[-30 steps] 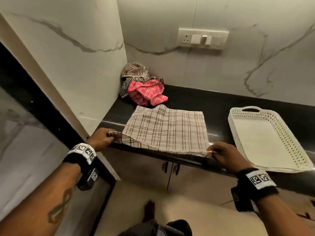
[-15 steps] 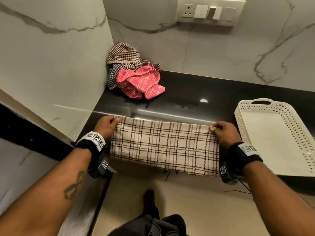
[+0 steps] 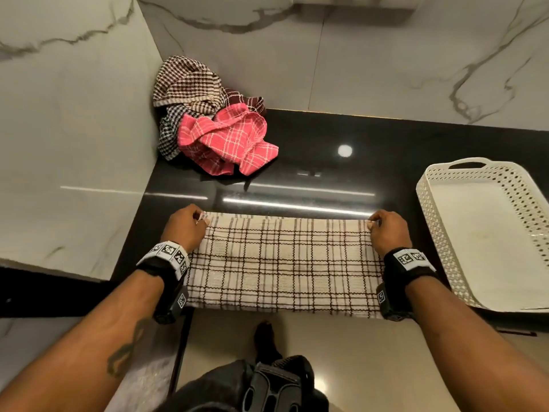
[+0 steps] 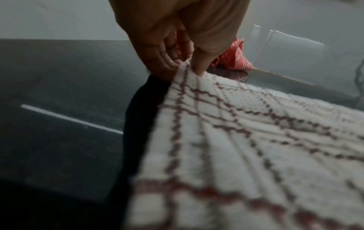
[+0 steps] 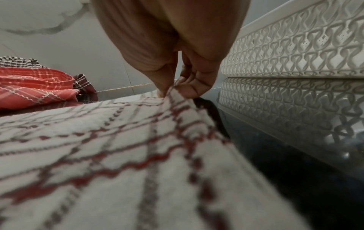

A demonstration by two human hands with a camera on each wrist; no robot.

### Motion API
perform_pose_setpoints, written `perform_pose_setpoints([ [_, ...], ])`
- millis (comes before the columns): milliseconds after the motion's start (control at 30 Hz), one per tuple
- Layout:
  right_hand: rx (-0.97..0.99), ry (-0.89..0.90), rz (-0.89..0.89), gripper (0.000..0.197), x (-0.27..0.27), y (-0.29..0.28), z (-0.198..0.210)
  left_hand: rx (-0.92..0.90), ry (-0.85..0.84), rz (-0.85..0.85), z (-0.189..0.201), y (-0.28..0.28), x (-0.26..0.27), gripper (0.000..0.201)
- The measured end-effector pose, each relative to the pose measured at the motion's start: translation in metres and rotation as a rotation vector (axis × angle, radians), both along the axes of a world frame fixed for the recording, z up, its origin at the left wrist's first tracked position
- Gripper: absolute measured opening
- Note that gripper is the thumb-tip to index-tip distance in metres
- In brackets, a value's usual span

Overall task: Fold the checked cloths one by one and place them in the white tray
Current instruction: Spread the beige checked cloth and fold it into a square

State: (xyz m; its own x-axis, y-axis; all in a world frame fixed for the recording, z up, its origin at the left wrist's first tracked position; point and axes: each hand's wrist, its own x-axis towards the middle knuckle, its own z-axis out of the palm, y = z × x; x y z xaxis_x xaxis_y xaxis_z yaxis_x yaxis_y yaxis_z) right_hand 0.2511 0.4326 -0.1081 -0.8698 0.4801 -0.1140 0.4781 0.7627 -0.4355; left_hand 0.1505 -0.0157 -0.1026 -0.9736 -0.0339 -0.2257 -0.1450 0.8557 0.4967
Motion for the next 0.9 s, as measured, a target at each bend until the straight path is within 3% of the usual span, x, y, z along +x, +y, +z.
perform_pose_setpoints([
  [133,0.036,-0.035,-0.033,0.016,-0.002,-0.004,0.005,-0.059,0.018,-0.092,0.004,0.002,-0.009,0.015],
  [333,0.031,-0.026,-0.065,0.014,-0.006,-0.004,0.012,0.084,0.129,-0.145,0.007,0.008,-0.029,0.017],
  [900,0.049,-0.056,-0.050,0.011,-0.014,0.003,0.013,0.033,-0.004,0.094,0.002,0.028,-0.052,0.019],
])
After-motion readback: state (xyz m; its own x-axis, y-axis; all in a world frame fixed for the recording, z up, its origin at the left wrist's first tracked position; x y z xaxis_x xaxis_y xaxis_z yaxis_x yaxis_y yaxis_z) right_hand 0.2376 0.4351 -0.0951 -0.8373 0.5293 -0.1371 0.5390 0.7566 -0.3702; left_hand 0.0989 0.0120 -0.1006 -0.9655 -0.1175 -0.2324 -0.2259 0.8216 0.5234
